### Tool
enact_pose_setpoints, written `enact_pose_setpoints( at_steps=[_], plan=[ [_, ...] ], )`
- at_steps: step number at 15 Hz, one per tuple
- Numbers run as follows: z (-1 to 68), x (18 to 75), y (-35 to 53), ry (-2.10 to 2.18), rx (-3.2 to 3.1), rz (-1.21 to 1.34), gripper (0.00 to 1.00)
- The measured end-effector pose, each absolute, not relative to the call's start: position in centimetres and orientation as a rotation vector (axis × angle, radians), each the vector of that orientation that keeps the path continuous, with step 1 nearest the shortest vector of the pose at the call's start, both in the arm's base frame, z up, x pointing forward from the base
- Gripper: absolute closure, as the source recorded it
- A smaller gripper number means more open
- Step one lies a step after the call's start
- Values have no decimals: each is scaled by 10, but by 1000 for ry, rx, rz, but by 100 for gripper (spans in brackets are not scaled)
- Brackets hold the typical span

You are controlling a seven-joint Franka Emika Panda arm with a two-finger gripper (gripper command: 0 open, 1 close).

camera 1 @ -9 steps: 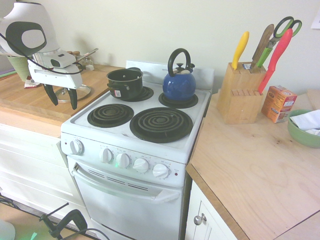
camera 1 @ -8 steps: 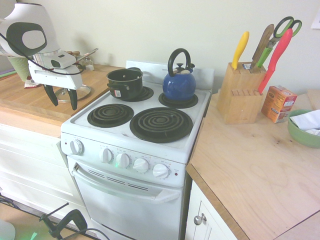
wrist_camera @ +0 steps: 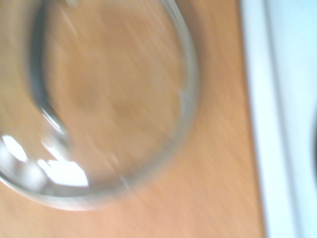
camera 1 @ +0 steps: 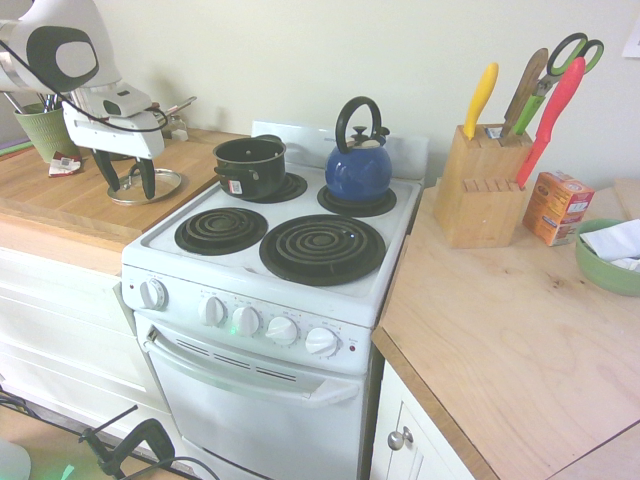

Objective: Cover the lid of the pot

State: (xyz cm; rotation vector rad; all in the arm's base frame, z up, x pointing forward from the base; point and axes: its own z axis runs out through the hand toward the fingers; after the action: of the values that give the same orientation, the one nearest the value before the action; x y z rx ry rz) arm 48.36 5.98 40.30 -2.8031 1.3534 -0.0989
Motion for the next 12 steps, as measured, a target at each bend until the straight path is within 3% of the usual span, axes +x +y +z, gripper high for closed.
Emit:
enact_pose_setpoints(
  at_steps=[5,10,11,12],
  plan=[
    [421,535,100,1467,-2698,-106,0],
    [391,585,120,1642,-2598,-62,0],
    [385,591,121,1655,-2597,-60,100],
    [381,596,120,1666,-2601,-64,100]
  ],
)
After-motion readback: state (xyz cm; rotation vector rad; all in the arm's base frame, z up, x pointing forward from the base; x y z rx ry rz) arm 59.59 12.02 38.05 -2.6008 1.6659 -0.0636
